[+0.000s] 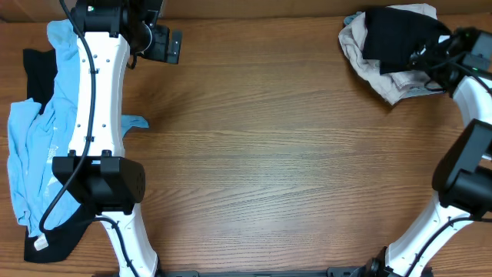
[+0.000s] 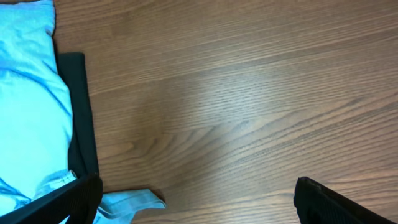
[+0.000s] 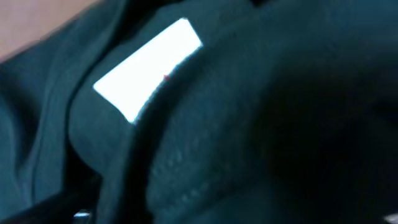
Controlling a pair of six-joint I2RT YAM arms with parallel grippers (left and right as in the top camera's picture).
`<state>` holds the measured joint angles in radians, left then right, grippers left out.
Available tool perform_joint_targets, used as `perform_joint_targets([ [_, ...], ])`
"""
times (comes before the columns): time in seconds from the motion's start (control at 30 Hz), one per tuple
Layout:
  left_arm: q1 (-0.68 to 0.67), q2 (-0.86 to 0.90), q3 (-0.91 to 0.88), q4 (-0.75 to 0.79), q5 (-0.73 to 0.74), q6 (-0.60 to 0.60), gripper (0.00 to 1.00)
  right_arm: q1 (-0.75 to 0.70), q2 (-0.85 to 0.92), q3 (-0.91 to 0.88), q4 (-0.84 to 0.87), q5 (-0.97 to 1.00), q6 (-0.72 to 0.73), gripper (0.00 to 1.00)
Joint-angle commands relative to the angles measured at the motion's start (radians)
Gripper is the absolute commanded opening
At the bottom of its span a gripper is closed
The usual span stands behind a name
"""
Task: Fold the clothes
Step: 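Place the black bundle on top of the beige cloth and release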
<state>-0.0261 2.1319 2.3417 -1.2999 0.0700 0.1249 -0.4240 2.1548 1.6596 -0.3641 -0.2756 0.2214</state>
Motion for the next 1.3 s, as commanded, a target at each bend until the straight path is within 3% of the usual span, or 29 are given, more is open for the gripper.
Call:
perform_joint_targets([
  [0.0,0.000,0.006,-0.005,0.003,0.001,-0.021,1.00,-0.045,-0.069,0.032,-0.037,-0.109,-0.074,1.00],
  [0.23,0.000,0.006,-0.005,0.002,0.001,-0.021,1.00,-0.069,-0.291,0.032,-0.091,-0.216,-0.074,1.00],
  [0.4,0.000,0.006,-0.005,-0.002,0.000,-0.020,1.00,-0.029,-0.336,0.031,0.012,-0.147,-0.076,0.97],
  [0.6,0.000,0.006,-0.005,-0.008,0.001,-0.020,1.00,0.075,-0.217,0.030,0.225,0.167,-0.190,1.00],
  [0.8,0.000,0.006,-0.005,-0.008,0.001,-0.021,1.00,0.122,-0.003,0.030,0.392,0.231,-0.252,1.00],
  [0.93,0.000,0.006,-0.005,-0.011,0.001,-0.021,1.00,0.129,0.132,0.030,0.365,0.231,-0.245,1.00],
  [1.07,0.000,0.006,-0.005,-0.013,0.002,-0.021,1.00,0.127,0.226,0.030,0.220,0.230,-0.172,1.00],
  [1.27,0.000,0.006,-0.005,-0.012,0.001,-0.021,1.00,0.127,0.188,0.032,0.145,0.230,-0.169,1.00],
])
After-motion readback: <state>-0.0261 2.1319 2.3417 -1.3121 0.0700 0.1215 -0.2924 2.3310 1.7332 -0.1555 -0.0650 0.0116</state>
